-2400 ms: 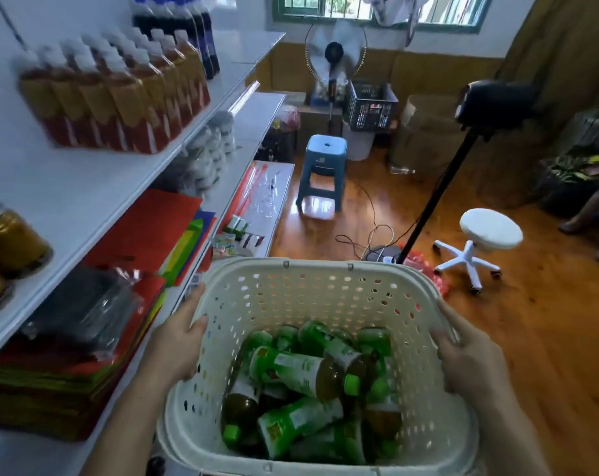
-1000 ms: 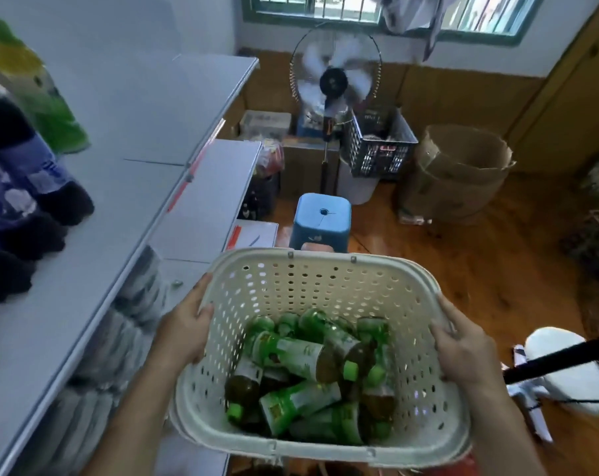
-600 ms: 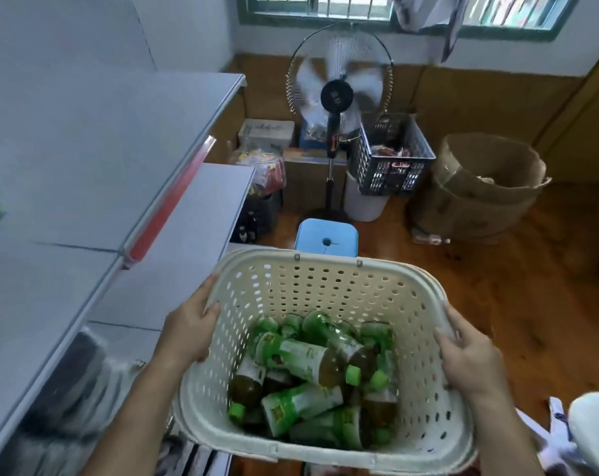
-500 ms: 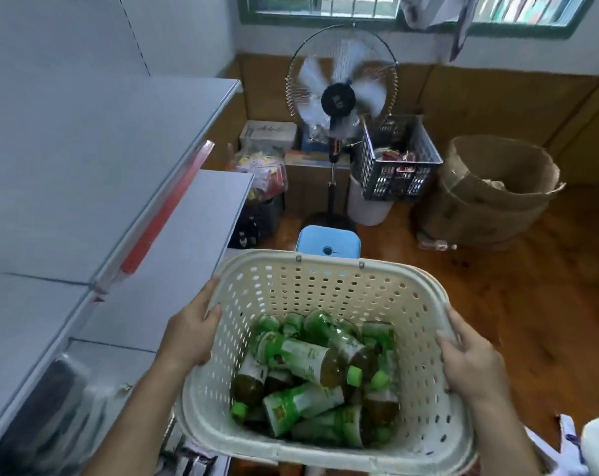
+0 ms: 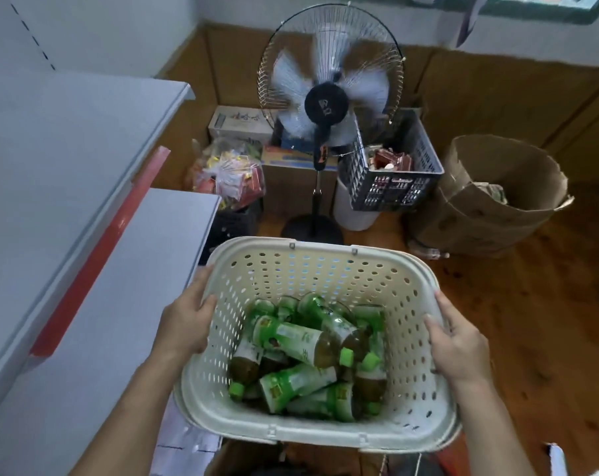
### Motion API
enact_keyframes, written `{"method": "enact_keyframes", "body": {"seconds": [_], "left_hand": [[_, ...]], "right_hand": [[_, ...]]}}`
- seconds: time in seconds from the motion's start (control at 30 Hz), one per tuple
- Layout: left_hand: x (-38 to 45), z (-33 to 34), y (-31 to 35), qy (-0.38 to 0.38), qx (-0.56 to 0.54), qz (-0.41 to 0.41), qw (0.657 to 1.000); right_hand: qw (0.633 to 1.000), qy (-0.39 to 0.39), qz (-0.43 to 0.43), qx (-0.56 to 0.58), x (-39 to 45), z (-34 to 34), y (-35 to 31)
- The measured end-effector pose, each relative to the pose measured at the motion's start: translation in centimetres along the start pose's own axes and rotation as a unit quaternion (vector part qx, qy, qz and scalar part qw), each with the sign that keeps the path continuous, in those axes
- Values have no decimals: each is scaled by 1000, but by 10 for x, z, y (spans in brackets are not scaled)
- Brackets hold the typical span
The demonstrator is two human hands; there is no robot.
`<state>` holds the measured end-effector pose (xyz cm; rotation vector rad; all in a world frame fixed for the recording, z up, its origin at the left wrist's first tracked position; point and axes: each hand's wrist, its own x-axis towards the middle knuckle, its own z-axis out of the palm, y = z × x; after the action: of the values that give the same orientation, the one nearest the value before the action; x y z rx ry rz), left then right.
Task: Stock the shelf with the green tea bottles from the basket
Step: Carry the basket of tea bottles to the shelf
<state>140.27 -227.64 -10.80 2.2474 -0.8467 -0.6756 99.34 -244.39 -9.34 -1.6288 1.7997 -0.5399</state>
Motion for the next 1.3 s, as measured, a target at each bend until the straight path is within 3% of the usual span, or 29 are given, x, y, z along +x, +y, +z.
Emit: {"method": "enact_keyframes", "body": {"seconds": [0.4,0.7,1.03,1.3], "left_hand": [[180,43,37,-30,-30,-6,999],[265,93,54,-18,-15,-23,999],[308,121,30,-12,-51,-60,997],[319,119,33,-38,-19,-69,997]], "right_hand": [[1000,7,20,10,160,70,-39],[1000,-14,19,0,258,116,-44],[998,-33,21,-52,309,150,-43],[997,-38,41,-45,297,149,-47]]}}
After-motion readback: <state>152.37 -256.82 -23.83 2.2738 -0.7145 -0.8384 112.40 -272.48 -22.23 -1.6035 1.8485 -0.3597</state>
